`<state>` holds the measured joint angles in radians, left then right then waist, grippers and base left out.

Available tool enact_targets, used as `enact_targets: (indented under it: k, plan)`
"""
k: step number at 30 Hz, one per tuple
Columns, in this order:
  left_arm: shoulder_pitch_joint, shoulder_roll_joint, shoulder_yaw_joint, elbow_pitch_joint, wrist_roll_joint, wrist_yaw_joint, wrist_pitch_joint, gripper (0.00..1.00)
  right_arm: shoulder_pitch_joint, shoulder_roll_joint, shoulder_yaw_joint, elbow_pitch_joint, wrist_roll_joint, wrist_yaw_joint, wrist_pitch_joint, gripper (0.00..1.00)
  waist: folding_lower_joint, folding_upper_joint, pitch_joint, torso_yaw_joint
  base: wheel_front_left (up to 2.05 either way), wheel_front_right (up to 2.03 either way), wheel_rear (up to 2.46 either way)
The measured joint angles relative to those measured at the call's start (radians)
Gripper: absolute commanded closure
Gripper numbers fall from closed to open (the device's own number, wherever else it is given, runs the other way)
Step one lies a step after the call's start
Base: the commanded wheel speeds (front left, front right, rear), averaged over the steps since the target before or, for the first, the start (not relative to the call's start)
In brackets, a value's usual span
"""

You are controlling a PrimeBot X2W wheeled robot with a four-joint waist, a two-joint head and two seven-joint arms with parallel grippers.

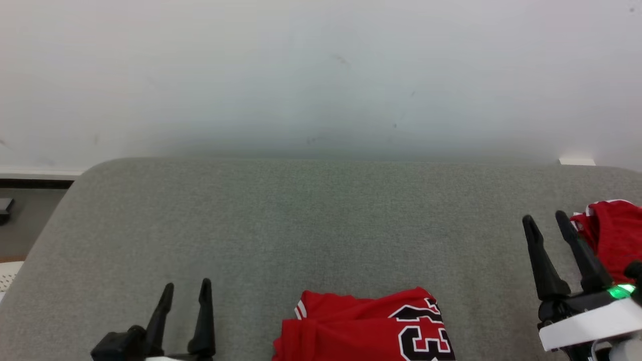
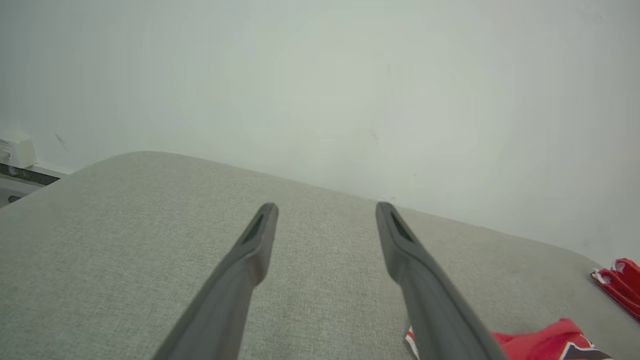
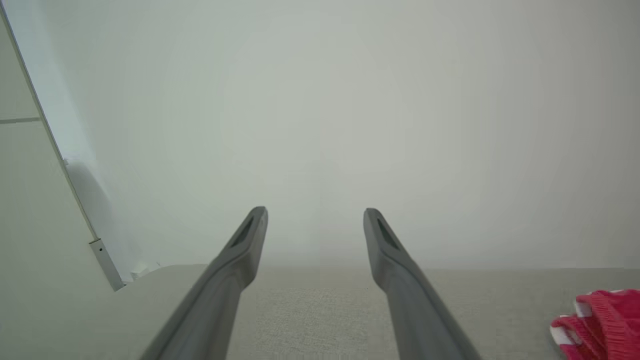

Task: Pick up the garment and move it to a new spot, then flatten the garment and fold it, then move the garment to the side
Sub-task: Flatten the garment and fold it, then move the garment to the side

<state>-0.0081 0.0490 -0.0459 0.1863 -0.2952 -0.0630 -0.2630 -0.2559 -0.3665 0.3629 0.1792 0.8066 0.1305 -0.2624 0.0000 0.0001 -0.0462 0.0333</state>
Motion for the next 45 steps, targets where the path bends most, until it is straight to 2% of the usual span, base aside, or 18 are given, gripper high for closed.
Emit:
enact_targets:
  k: [5, 11, 14, 18, 22, 28, 39, 45]
  plan:
    - [-0.012, 0.000, 0.003, -0.017, 0.022, 0.000, 0.000, 0.00, 0.123, 0.087, -0.156, -0.024, -0.194, 0.000, 0.000, 0.00, 0.0000, 0.0000, 0.000, -0.022, 0.00, 0.00, 0.00]
    - [-0.012, 0.000, 0.010, -0.014, 0.025, 0.000, 0.000, 0.00, 0.216, 0.161, -0.200, 0.003, -0.316, 0.000, 0.000, 0.00, 0.0000, 0.0000, -0.002, -0.040, 0.00, 0.00, 0.00]
    - [-0.011, 0.000, 0.015, -0.009, 0.026, -0.004, 0.000, 0.00, 0.228, 0.192, -0.204, 0.021, -0.334, 0.000, 0.000, 0.00, 0.0001, 0.0000, -0.001, -0.045, 0.00, 0.00, 0.00]
    - [-0.011, 0.000, 0.016, -0.002, 0.026, -0.007, 0.000, 0.00, 0.228, 0.208, -0.191, 0.044, -0.338, 0.000, 0.000, 0.00, 0.0000, 0.0000, -0.002, -0.046, 0.00, 0.00, 0.00]
    - [-0.012, 0.000, 0.010, 0.002, 0.029, -0.010, 0.000, 0.00, 0.215, 0.203, -0.133, 0.094, -0.316, 0.000, 0.008, 0.00, 0.0000, 0.0000, -0.003, -0.037, 0.00, 0.00, 0.00]
    - [-0.015, 0.000, -0.003, 0.009, 0.029, -0.016, 0.000, 0.00, 0.139, 0.190, -0.022, 0.184, -0.225, 0.000, 0.116, 0.00, 0.0001, 0.0000, 0.000, -0.006, 0.00, 0.00, 0.00]
    - [-0.014, 0.000, -0.004, 0.025, 0.030, -0.016, 0.000, 0.00, 0.059, 0.193, 0.048, 0.393, -0.119, 0.000, 0.271, 0.00, 0.0000, -0.0001, -0.011, 0.081, 0.00, 0.00, 0.00]
    - [-0.012, 0.000, 0.002, 0.030, 0.033, -0.020, 0.000, 0.00, 0.057, 0.198, 0.123, 0.467, -0.057, 0.000, 0.365, 0.00, 0.0000, 0.0000, -0.013, 0.117, 0.00, 0.00, 0.00]
